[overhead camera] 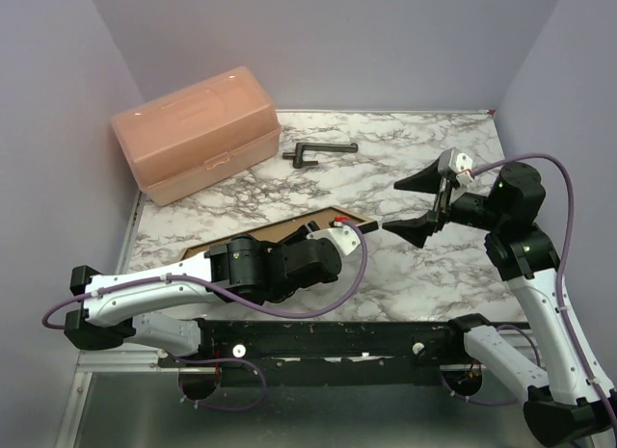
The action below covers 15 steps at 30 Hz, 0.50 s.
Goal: Put the photo into the frame
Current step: Turn over the photo frame at the center of the board.
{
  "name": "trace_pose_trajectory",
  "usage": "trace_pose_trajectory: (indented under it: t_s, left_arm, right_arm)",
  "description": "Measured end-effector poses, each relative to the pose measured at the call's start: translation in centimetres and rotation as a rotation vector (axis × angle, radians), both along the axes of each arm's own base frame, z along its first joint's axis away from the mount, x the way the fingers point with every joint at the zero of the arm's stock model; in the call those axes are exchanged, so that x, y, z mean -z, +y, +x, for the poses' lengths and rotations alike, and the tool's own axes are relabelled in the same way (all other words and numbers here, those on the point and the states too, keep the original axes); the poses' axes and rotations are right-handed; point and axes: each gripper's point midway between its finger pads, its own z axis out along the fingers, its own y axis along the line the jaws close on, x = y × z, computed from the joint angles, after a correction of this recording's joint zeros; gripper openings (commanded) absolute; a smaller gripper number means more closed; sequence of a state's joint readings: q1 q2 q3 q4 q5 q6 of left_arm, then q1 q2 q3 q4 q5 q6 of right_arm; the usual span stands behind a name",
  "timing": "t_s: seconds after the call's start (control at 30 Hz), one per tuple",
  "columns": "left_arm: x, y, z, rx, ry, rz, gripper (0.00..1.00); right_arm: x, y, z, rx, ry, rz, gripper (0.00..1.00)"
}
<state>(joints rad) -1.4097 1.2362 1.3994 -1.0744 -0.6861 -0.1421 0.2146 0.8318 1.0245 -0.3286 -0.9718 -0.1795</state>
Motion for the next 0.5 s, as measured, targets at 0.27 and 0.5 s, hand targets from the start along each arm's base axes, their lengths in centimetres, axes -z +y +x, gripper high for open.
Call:
trace_pose_trajectory:
  t_s: [0.27, 0.5]
  left_arm:
    - [0.0, -0.6, -0.6, 0.033, 0.037, -0.028, 0.00]
    - [-1.1, -1.2, -0.8, 0.044, 0.043, -0.067, 0.00]
  right_arm:
    - [2.2, 1.1, -1.9, -0.176, -0.028, -0.006, 0.99]
    - [4.4, 1.5, -2.0, -0.215, -0.054, -0.029, 0.96]
